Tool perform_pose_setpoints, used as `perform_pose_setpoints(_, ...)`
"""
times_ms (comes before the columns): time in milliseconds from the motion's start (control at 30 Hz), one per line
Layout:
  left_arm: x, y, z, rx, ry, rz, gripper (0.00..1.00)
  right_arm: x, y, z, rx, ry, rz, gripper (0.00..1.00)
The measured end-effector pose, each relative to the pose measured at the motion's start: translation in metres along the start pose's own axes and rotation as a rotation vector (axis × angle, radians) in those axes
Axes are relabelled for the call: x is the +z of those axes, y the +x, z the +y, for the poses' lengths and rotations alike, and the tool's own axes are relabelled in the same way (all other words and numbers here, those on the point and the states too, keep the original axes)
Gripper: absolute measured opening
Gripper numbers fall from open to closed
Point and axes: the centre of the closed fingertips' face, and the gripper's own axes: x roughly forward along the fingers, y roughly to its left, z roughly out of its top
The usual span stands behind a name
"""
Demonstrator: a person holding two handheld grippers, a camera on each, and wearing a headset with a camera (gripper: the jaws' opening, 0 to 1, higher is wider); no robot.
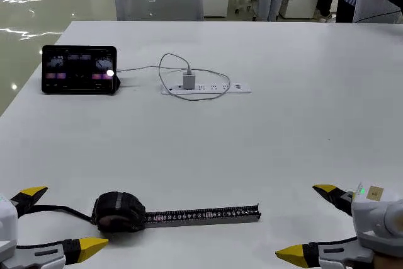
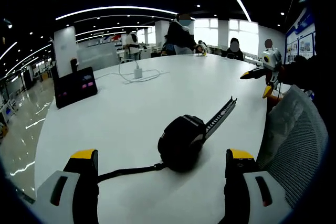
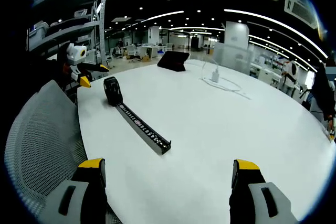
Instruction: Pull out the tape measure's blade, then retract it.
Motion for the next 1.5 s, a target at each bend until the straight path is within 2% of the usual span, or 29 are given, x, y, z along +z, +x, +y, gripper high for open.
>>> perform_pose_setpoints(167, -0.007, -0.002, -0.001, 0.0, -0.009, -0.003, 0.99, -0.009, -0.003, 0.003, -0.01, 0.006, -0.005, 0.99)
perform_pose_setpoints(267, -0.012, -0.004, -0.006, -0.003, 0.01, 0.011, 0.99, -0.015, -0.004, 0.006, -0.007, 0.016, 0.002, 0.99)
perform_pose_setpoints(500, -0.011, -0.005, -0.007, -0.007, -0.006, 0.002, 0.99, -0.022, -0.008, 0.009, -0.015, 0.026, 0.009, 0.99)
perform_pose_setpoints(767, -0.014, -0.003, -0.009, -0.016, -0.005, 0.012, 0.99, -0.023, -0.012, 0.006, -0.022, 0.027, 0.013, 0.99)
perform_pose_setpoints(1067, -0.012, -0.004, -0.011, -0.018, -0.013, 0.008, 0.99, -0.024, -0.012, 0.007, -0.016, 0.022, 0.02, 0.99)
perform_pose_setpoints(1300, -0.015, -0.001, -0.015, -0.017, -0.02, 0.019, 0.99, -0.026, -0.012, 0.007, -0.019, 0.015, 0.032, 0.99)
perform_pose_setpoints(1467, -0.015, 0.002, -0.018, -0.009, -0.024, 0.044, 0.99, -0.026, -0.011, 0.008, -0.013, 0.01, 0.039, 0.99)
perform_pose_setpoints(1500, -0.012, 0.002, -0.019, -0.01, -0.029, 0.036, 0.99, -0.026, -0.011, 0.008, -0.013, 0.007, 0.042, 0.99)
